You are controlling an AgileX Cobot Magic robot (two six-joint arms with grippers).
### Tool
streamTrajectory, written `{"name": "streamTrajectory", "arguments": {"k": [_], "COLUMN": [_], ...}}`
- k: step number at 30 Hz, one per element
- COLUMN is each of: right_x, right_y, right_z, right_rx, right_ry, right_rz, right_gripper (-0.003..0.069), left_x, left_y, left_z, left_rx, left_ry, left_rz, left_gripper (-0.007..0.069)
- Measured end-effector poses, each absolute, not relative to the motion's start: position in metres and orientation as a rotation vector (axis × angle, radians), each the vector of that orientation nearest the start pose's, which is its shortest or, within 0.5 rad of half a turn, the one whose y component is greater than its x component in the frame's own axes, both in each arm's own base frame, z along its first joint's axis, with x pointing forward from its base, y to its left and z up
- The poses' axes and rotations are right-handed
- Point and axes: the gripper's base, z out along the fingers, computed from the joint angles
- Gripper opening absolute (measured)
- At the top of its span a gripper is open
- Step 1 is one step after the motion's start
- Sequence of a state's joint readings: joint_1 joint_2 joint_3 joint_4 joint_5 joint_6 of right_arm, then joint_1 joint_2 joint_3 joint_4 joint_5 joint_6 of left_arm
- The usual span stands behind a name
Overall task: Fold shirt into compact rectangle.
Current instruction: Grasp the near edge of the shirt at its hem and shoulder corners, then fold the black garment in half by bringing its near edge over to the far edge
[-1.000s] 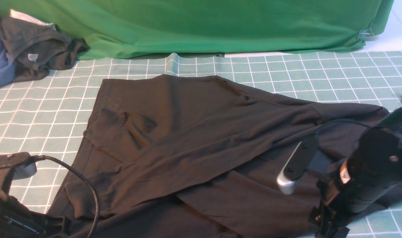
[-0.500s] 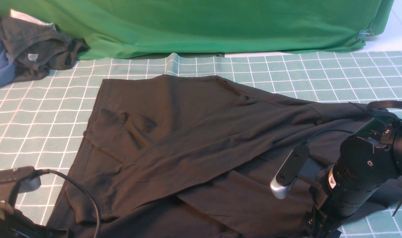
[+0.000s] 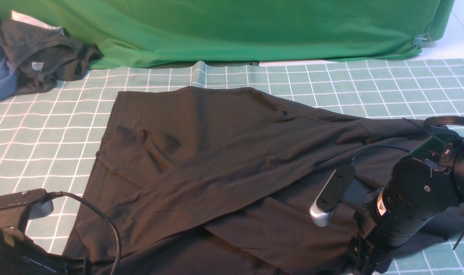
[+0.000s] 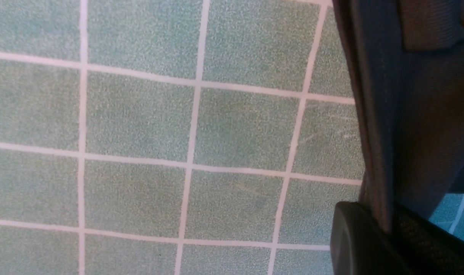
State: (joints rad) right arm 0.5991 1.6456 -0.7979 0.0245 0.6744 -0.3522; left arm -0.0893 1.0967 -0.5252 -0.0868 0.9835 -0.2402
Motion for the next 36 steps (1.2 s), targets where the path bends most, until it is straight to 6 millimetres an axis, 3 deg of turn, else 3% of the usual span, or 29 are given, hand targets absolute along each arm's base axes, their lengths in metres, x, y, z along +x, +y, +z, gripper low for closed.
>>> {"name": "streamTrajectory", "arguments": {"k": [2,5,8,10,13,15,16,21,27,28,36], "right_x": [0.221,0.22,0.219,0.218,0.216,0.217,0.221,0.242,0.274,0.282,0.342], "right_y": [0.153,0.152,0.151,0.15,0.146,0.144,0.139,0.129,0.121,0.121,0.12], "right_z": [0.155,0.155,0.162,0.166,0.187,0.195,0.207,0.234,0.258,0.261,0.243], "right_rx": [-1.353,-1.357,-1.367,-1.384,-1.363,-1.337,-1.293,-1.174,-1.103,-1.09,-1.017], "right_ry": [2.687,2.693,2.678,2.662,2.603,2.585,2.573,2.547,2.494,2.491,2.547], "right_rz": [0.05,0.049,0.05,0.049,0.043,0.045,0.046,0.036,0.009,0.005,-0.013], "right_gripper": [0.0326,0.0125,0.0048,0.0037,0.0032,0.0032,0.0028,0.0027,0.0027,0.0027,0.0026], "left_x": [0.146,0.147,0.155,0.159,0.178,0.184,0.195,0.227,0.278,0.294,0.375], "left_y": [-0.02,-0.02,-0.021,-0.021,-0.022,-0.023,-0.024,-0.027,-0.029,-0.027,0.001], "left_z": [0.204,0.206,0.218,0.224,0.257,0.265,0.279,0.304,0.311,0.311,0.301], "left_rx": [-0.299,-0.299,-0.294,-0.291,-0.299,-0.302,-0.307,-0.307,-0.331,-0.357,-0.509], "left_ry": [3.035,3.031,2.994,2.971,2.851,2.823,2.779,2.71,2.676,2.662,2.612], "left_rz": [-0.138,-0.14,-0.149,-0.155,-0.183,-0.189,-0.2,-0.218,-0.237,-0.255,-0.289], "left_gripper": [0.0013,0.0013,0.0013,0.0013,0.0013,0.0013,0.0013,0.0013,0.0013,0.0013,0.0013]}}
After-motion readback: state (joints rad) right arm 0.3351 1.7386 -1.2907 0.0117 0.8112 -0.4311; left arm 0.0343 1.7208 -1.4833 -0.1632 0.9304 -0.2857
